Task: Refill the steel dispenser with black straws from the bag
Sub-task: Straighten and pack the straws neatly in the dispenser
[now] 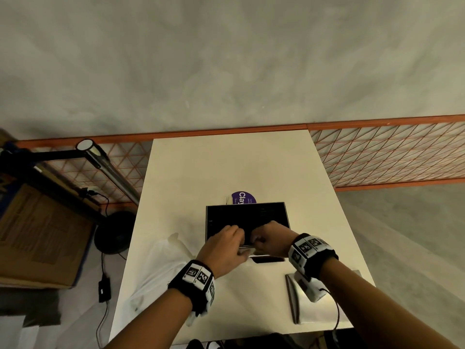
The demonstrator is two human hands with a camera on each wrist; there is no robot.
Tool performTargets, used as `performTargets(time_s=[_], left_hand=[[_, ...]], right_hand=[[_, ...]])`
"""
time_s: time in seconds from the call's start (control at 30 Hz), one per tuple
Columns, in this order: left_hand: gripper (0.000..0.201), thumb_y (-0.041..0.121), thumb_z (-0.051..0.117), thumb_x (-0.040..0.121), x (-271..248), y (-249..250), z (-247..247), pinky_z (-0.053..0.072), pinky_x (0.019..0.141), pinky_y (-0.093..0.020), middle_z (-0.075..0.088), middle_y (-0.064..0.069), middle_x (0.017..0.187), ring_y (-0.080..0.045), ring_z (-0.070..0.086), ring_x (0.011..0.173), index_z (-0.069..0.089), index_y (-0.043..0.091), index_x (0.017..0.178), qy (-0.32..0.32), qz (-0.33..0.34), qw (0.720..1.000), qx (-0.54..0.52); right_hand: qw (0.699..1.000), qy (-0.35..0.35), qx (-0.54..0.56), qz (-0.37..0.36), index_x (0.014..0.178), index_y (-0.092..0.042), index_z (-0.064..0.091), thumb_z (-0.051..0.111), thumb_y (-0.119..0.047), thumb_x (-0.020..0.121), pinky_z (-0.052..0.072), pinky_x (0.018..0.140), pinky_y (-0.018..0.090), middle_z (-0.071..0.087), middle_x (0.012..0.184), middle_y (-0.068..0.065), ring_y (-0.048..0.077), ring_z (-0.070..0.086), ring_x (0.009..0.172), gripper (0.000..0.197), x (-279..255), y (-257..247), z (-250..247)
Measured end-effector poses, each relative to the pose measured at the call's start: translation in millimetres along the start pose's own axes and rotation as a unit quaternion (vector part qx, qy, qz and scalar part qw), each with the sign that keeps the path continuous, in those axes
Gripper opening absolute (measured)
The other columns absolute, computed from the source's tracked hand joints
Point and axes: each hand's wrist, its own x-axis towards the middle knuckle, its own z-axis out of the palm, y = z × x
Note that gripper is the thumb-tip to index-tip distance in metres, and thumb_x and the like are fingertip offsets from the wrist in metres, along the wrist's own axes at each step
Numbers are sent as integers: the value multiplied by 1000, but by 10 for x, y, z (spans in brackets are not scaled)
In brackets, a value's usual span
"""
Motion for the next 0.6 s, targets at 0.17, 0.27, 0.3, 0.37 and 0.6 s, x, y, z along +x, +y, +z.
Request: performTargets(time_s=[0.17,0.27,0.3,0.37,0.6], left_hand=[[92,65,62,83,228,-14,80,27,122,-43,25,-7,161,-25,25,149,32,15,154,-6,-4,1000,28],[106,71,61,82,379,-41,143,12,126,-50,4,-4,170,-25,3,157,18,15,161,-100,-43,993,37],[106,71,61,82,386,-51,177,11,126,-50,3,-4,171,-25,1,157,17,16,161,-124,-47,990,43],[100,67,62,84,340,-75,240,13,126,-49,9,-3,170,-24,7,157,20,17,160,-148,-43,987,51],[73,49,61,90,138,-136,169,31,117,-38,40,0,150,-24,41,137,34,21,153,-86,-1,996,35]], right_hand=[[990,126,-62,18,140,-21,51,46,-36,94,34,111,43,45,149,-1,21,38,138,49,157,127,12],[991,53,-102,73,152,-24,29,38,-40,100,21,118,47,23,161,-4,20,19,148,55,237,93,144],[990,42,-103,86,152,-25,28,36,-41,101,20,118,47,22,161,-4,20,19,148,54,237,73,189],[989,40,-106,94,149,-26,33,31,-43,102,23,116,47,28,159,-3,21,25,145,50,192,39,270],[982,50,-182,26,128,-23,51,29,-42,100,42,96,46,52,133,3,28,49,121,40,-22,70,308]])
